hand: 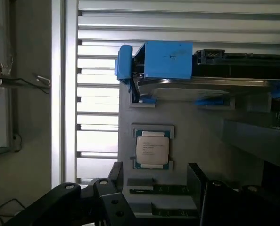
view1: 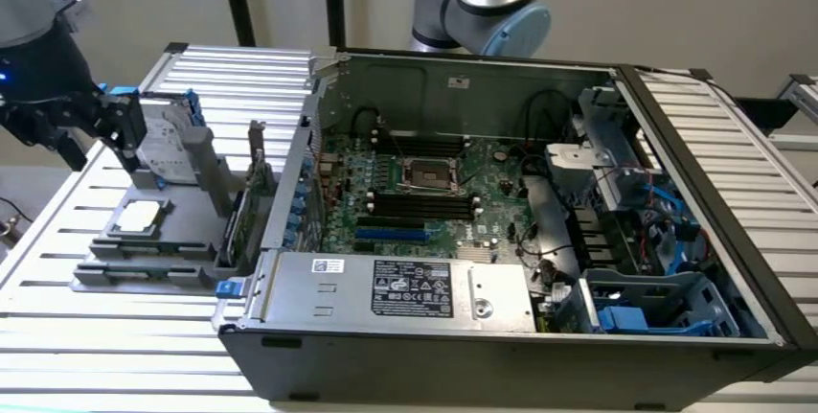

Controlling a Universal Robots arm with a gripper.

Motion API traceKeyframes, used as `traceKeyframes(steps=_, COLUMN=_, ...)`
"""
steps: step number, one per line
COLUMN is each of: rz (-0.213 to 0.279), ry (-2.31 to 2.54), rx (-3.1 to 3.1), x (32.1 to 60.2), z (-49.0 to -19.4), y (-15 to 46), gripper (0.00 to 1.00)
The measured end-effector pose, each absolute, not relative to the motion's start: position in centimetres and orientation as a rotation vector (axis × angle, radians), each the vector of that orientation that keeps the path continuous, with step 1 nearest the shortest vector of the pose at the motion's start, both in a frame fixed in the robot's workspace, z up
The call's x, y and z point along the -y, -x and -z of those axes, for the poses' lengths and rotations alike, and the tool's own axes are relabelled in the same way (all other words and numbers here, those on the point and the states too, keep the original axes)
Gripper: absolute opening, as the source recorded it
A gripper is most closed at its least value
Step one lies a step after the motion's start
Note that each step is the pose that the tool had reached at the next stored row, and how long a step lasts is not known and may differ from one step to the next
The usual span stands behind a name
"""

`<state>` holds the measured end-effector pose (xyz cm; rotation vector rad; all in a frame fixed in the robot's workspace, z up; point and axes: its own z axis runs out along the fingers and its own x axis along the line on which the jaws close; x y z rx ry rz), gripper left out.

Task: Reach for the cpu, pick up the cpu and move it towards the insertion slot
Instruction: 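Pick up the cpu and move it towards the insertion slot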

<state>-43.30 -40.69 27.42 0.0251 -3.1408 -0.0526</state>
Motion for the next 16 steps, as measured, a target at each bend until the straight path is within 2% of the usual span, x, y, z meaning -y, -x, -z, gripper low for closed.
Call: traceKeyframes(steps=16, rz=0.053, ry=-0.025, rx=3.141, x=40.9, z=-24.5, y=42.9, gripper=0.65)
